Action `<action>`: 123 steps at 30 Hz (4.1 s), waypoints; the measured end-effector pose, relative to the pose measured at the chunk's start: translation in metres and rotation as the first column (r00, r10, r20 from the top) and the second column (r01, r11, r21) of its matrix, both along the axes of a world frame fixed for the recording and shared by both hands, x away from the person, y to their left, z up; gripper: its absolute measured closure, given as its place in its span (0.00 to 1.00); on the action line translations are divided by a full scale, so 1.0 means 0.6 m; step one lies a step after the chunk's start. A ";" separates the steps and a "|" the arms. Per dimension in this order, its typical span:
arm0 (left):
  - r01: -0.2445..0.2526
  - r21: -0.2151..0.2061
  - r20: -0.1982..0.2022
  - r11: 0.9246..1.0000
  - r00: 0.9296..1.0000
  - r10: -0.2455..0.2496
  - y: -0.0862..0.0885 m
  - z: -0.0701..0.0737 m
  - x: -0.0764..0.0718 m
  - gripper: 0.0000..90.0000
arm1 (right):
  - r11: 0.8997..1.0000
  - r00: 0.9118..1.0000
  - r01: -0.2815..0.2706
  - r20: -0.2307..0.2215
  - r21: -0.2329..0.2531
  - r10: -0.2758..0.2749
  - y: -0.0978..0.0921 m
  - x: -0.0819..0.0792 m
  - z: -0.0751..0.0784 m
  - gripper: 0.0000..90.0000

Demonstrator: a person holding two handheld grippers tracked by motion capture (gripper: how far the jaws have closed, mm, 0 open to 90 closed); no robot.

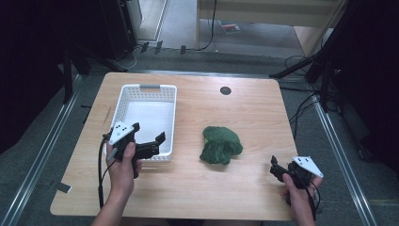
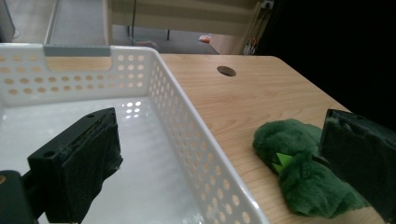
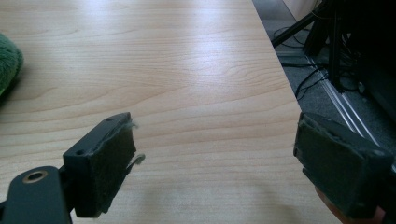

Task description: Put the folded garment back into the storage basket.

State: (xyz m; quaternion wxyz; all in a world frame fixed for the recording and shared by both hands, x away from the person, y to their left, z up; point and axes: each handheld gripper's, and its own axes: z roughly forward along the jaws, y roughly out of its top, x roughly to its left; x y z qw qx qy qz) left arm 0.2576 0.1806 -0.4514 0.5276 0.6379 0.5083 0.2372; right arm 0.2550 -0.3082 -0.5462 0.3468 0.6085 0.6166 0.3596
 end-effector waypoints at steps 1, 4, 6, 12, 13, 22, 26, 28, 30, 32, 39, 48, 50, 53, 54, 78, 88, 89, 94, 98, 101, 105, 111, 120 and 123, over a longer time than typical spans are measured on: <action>0.001 -0.004 -0.002 1.000 1.000 -0.001 -0.004 0.000 0.001 0.00 | 1.000 1.000 0.000 0.000 0.000 0.000 0.000 0.000 0.000 0.14; 0.018 -0.003 -0.010 1.000 1.000 -0.018 -0.021 -0.001 0.007 0.00 | 1.000 1.000 -0.001 0.000 0.001 0.001 0.000 0.000 0.000 0.14; 0.030 -0.004 -0.012 1.000 0.999 -0.030 -0.031 0.000 0.010 0.00 | 1.000 1.000 -0.001 0.000 0.000 0.001 0.000 0.000 0.000 0.14; 0.057 0.002 -0.019 0.998 0.998 -0.057 -0.059 0.000 0.018 0.00 | 1.000 1.000 -0.002 0.001 0.000 0.002 0.000 0.000 0.000 0.14; 0.060 0.002 -0.020 0.998 0.998 -0.060 -0.064 0.000 0.020 0.00 | 1.000 1.000 -0.002 0.000 0.001 0.002 0.000 0.000 0.000 0.14; 0.098 -0.005 -0.034 0.995 0.995 -0.098 -0.105 -0.004 0.031 0.00 | 1.000 1.000 -0.003 -0.002 0.001 0.003 -0.001 0.000 0.000 0.14; 0.118 0.003 -0.045 0.993 0.992 -0.118 -0.128 -0.008 0.035 0.00 | 1.000 1.000 -0.003 -0.004 0.003 0.003 0.000 0.000 0.000 0.14; 0.126 0.006 -0.052 0.992 0.991 -0.125 -0.137 -0.011 0.037 0.00 | 1.000 1.000 -0.003 -0.003 0.003 0.003 -0.001 0.000 0.000 0.14; 0.133 0.006 -0.059 0.991 0.989 -0.133 -0.147 -0.015 0.038 0.00 | 1.000 1.000 -0.003 -0.004 0.004 0.003 -0.001 0.000 0.000 0.14; 0.138 0.004 -0.067 0.990 0.988 -0.138 -0.157 -0.019 0.040 0.00 | 1.000 1.000 -0.003 -0.004 0.003 0.003 -0.001 0.000 0.000 0.14; 0.164 0.018 -0.090 0.986 0.983 -0.162 -0.199 -0.029 0.045 0.00 | 1.000 1.000 -0.004 -0.004 0.002 0.004 -0.001 0.000 0.000 0.14; 0.166 0.035 -0.120 0.986 0.980 -0.160 -0.245 -0.054 0.050 0.00 | 1.000 1.000 -0.007 -0.009 0.006 0.007 -0.001 0.000 0.000 0.14; 0.165 0.045 -0.123 0.985 0.980 -0.158 -0.253 -0.058 0.052 0.00 | 1.000 1.000 -0.010 -0.012 0.006 0.010 0.000 0.000 0.000 0.14; 0.161 0.047 -0.130 0.986 0.980 -0.154 -0.262 -0.065 0.057 0.00 | 1.000 1.000 -0.010 -0.010 0.005 0.010 -0.001 0.000 0.000 0.14; 0.158 0.045 -0.135 0.986 0.979 -0.151 -0.264 -0.068 0.058 0.00 | 1.000 1.000 -0.010 -0.011 0.006 0.010 0.000 0.000 0.000 0.14; 0.146 0.119 -0.269 0.982 0.957 -0.110 -0.331 -0.136 0.082 0.00 | 1.000 1.000 -0.012 -0.013 0.013 0.012 -0.002 0.000 0.000 0.14; 0.117 0.174 -0.297 0.978 0.953 -0.061 -0.349 -0.149 0.083 0.00 | 1.000 1.000 -0.016 -0.018 0.009 0.016 -0.002 0.001 -0.001 0.14; 0.117 0.179 -0.301 0.977 0.952 -0.059 -0.350 -0.151 0.083 0.00 | 1.000 1.000 -0.014 -0.020 0.012 0.014 -0.002 0.001 -0.001 0.14; 0.124 0.201 -0.318 0.972 0.946 -0.055 -0.355 -0.162 0.084 0.00 | 1.000 1.000 -0.014 -0.021 0.009 0.015 -0.002 0.001 -0.001 0.14; 0.135 0.212 -0.317 0.968 0.946 -0.062 -0.357 -0.165 0.084 0.00 | 1.000 1.000 -0.014 -0.022 0.009 0.014 -0.002 0.001 -0.001 0.14; 0.139 0.213 -0.312 0.967 0.948 -0.068 -0.358 -0.165 0.083 0.04 | 1.000 1.000 -0.015 -0.022 0.009 0.015 -0.002 0.001 -0.001 0.14; 0.132 0.217 -0.303 0.967 0.951 -0.062 -0.355 -0.163 0.082 0.14 | 1.000 1.000 -0.015 -0.021 0.010 0.015 -0.002 0.001 -0.001 0.14; 0.154 0.202 -0.292 0.967 0.952 -0.090 -0.350 -0.157 0.080 0.25 | 1.000 1.000 -0.015 -0.026 0.011 0.016 -0.002 0.002 -0.001 0.14; 0.186 0.164 -0.267 0.969 0.954 -0.138 -0.337 -0.138 0.075 0.35 | 1.000 1.000 -0.015 -0.025 0.011 0.016 -0.002 0.002 -0.001 0.14; 0.182 0.151 -0.255 0.972 0.957 -0.140 -0.331 -0.130 0.075 0.35 | 1.000 1.000 -0.015 -0.025 0.010 0.015 -0.002 0.001 -0.001 0.14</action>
